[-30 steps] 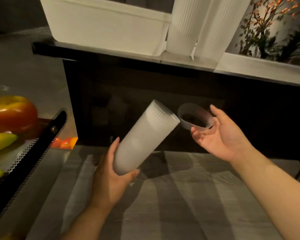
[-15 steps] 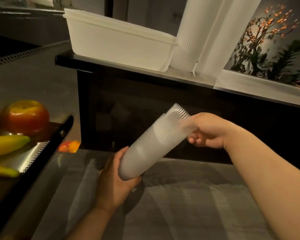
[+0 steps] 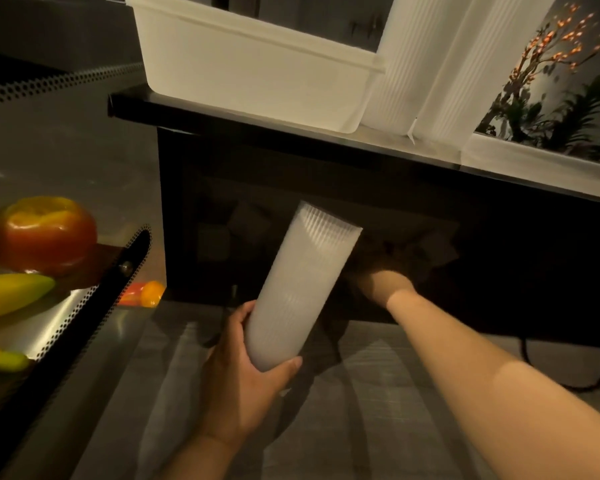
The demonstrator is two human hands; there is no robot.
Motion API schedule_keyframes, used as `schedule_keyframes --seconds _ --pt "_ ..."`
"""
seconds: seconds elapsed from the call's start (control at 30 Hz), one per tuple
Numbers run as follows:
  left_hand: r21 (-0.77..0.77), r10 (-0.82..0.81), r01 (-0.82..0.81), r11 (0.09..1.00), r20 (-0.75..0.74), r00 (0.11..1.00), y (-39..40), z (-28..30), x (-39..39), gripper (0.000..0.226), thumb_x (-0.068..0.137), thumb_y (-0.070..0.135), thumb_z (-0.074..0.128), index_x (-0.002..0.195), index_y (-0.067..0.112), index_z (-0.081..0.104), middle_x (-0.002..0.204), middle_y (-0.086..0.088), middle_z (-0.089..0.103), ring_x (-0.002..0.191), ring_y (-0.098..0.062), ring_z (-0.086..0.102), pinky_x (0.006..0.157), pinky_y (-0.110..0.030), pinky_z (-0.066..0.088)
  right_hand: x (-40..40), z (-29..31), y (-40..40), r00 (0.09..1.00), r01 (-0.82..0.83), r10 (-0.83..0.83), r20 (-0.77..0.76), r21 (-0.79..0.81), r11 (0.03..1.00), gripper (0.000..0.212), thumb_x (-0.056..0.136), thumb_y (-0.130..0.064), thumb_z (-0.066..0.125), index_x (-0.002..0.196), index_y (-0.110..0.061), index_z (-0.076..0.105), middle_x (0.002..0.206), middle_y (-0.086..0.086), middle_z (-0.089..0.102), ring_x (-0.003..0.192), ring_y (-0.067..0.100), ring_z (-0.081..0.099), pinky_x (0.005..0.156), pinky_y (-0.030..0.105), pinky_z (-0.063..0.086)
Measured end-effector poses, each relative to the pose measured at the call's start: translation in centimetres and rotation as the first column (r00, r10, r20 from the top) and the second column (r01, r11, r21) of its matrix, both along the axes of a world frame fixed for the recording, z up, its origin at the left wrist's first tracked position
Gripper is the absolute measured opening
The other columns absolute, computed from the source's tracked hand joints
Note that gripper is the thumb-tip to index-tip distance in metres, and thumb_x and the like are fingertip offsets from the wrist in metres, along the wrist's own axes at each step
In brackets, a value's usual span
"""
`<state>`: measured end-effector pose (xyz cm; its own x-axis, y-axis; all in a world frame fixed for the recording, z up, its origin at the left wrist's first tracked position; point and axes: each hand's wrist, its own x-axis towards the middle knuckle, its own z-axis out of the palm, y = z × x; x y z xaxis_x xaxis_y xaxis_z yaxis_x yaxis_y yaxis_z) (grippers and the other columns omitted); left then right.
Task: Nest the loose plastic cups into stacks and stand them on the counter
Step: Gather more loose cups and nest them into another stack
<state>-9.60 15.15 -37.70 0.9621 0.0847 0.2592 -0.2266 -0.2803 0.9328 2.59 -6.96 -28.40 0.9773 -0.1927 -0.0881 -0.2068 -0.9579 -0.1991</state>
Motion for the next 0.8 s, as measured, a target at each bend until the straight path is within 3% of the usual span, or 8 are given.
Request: schedule_keyframes --seconds 0.27,0.37,0.47,0.5,0.53,0.63,0.73,0.8 --pt "-0.015 -0.023 0.023 1.000 0.031 0.999 0.1 -0.1 0.2 0.092 0.052 0.047 0.087 0.118 0.069 0.027 0.123 0.023 0.048 0.106 -0.005 0.054 0.078 -0.026 0.051 1.4 -4.6 -3.1 0.999 0.033 -0.033 -0.022 -0.043 0.999 0.047 0.101 -0.029 0.046 0.147 -0.019 0.039 0.154 0.010 0.035 0.141 0.030 0.032 0.118 0.042 0.025" --pt "-0.003 -0.047 0.048 0.999 0.028 0.998 0.2 0.1 0.2 0.091 0.047 0.058 0.080 0.121 0.070 0.029 0.122 0.033 0.046 0.106 -0.003 0.055 0.079 -0.032 0.055 -0.9 -2.3 -5.3 0.934 0.229 -0.284 0.218 0.249 0.941 0.040 0.100 -0.035 0.046 0.132 -0.013 0.056 0.136 0.014 0.055 0.125 0.032 0.051 0.103 0.037 0.040" --pt "0.041 -0.087 0.085 0.996 0.045 0.995 0.3 0.1 0.1 0.094 0.054 0.044 0.087 0.124 0.067 0.029 0.121 0.036 0.043 0.107 -0.003 0.054 0.078 -0.028 0.053 -3.4 2.4 -5.9 0.726 0.106 -0.643 0.245 0.884 0.456 0.037 0.102 -0.027 0.035 0.128 -0.009 0.055 0.125 0.012 0.060 0.111 0.033 0.057 0.090 0.038 0.049" --pt "0.052 -0.095 0.092 0.994 0.047 0.994 0.3 0.1 0.1 0.094 0.054 0.044 0.087 0.125 0.067 0.030 0.120 0.036 0.043 0.106 -0.002 0.054 0.078 -0.029 0.054 -4.4 3.5 -6.5 0.702 0.068 -0.699 0.140 0.963 0.261 0.027 0.103 -0.018 0.037 0.122 -0.011 0.055 0.116 0.009 0.062 0.098 0.029 0.061 0.077 0.038 0.055" --pt "0.063 -0.098 0.095 0.993 0.045 0.994 0.3 0.2 0.0 0.093 0.052 0.048 0.085 0.126 0.066 0.031 0.120 0.035 0.045 0.106 -0.001 0.054 0.078 -0.031 0.055 -5.4 5.0 -6.6 0.728 0.074 -0.679 0.096 0.973 0.217 0.018 0.101 -0.013 0.045 0.116 -0.011 0.056 0.106 0.009 0.064 0.083 0.024 0.064 0.059 0.032 0.056" --pt "0.107 -0.111 0.105 0.989 0.048 0.993 0.4 0.1 0.1 0.094 0.050 0.053 0.081 0.130 0.064 0.032 0.123 0.033 0.046 0.108 -0.001 0.053 0.080 -0.033 0.057 -7.3 7.9 -7.1 0.882 0.043 -0.457 0.112 0.948 0.315 0.016 0.090 -0.010 0.063 0.106 -0.012 0.065 0.092 0.009 0.070 0.060 0.010 0.063 0.044 0.017 0.046" --pt "0.128 -0.130 0.123 0.984 0.043 0.991 0.3 0.0 0.1 0.099 0.056 0.038 0.090 0.128 0.069 0.029 0.123 0.037 0.043 0.109 0.000 0.052 0.081 -0.033 0.057 -7.9 10.3 -6.5 0.973 0.003 -0.221 0.064 0.958 0.288 0.016 0.092 -0.012 0.059 0.106 -0.010 0.066 0.094 0.013 0.072 0.073 0.017 0.066 0.052 0.019 0.053" --pt "0.134 -0.134 0.127 0.983 0.049 0.990 0.2 0.1 0.1 0.100 0.056 0.033 0.092 0.125 0.070 0.030 0.122 0.037 0.043 0.108 0.002 0.051 0.080 -0.027 0.053 -7.6 11.0 -5.8 0.998 0.046 -0.068 -0.015 0.879 0.475 0.017 0.093 -0.013 0.059 0.107 -0.007 0.066 0.093 0.012 0.073 0.070 0.017 0.067 0.055 0.021 0.055"
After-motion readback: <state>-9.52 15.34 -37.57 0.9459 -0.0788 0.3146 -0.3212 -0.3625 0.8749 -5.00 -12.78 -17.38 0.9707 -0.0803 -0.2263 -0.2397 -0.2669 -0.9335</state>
